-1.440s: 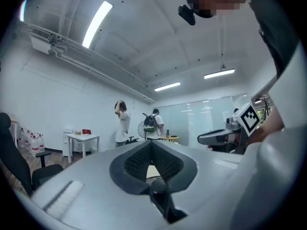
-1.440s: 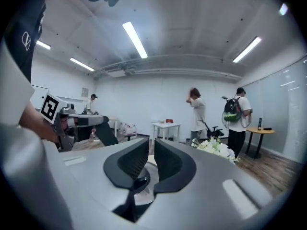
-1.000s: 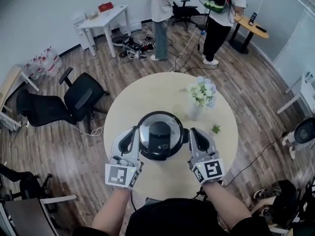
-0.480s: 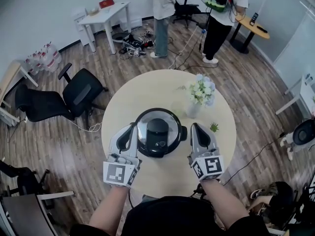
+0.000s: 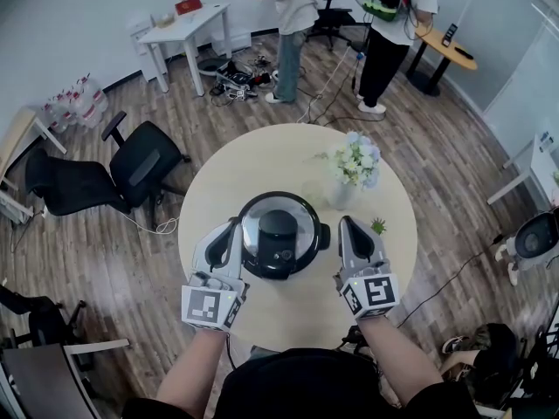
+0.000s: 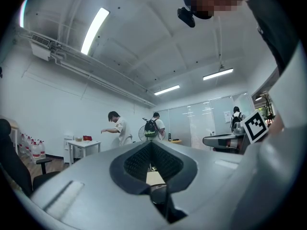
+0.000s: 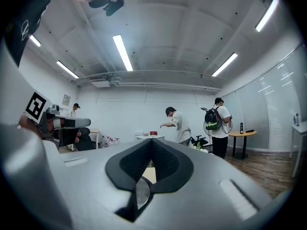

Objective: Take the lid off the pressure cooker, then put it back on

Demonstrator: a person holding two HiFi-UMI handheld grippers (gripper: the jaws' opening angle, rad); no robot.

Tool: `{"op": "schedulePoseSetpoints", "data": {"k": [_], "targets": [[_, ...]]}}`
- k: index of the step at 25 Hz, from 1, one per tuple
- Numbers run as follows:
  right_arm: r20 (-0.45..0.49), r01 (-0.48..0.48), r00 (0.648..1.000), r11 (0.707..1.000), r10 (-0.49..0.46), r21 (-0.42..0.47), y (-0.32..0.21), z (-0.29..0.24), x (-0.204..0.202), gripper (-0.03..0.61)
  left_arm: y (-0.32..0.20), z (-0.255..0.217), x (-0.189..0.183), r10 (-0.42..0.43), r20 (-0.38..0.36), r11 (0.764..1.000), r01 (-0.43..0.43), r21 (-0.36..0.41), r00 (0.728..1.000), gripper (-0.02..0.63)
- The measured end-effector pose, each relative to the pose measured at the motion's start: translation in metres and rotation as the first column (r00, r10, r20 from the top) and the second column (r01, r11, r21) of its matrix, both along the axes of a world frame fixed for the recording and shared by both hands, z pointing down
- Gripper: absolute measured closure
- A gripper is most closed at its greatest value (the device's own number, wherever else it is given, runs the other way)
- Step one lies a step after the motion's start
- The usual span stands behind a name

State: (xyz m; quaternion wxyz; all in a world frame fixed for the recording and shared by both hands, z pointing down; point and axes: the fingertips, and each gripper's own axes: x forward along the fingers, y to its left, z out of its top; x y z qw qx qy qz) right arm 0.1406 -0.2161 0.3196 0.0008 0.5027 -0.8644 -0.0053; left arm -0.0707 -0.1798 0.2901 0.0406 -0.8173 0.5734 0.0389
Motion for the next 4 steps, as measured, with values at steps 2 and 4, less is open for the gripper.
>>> {"op": "schedulePoseSetpoints", "data": {"k": [2,4], "targets": [[-0.002,0.002,1.000,1.000,-0.002,0.003,-0.0007,0.0001,0.0001,0.572,-0.0003,0.0008,-0.0005,0.000,0.002,1.000,0.000,0.003,1.000,0.614],[-0.002,0.005,1.000,1.000,-0.005,0.010,-0.0017,-0.0001,-0.0003,0.572,-0.0012,0.0014,-0.0015,-0.004,0.004,1.000,0.004,0.005,1.000,0.614]]}}
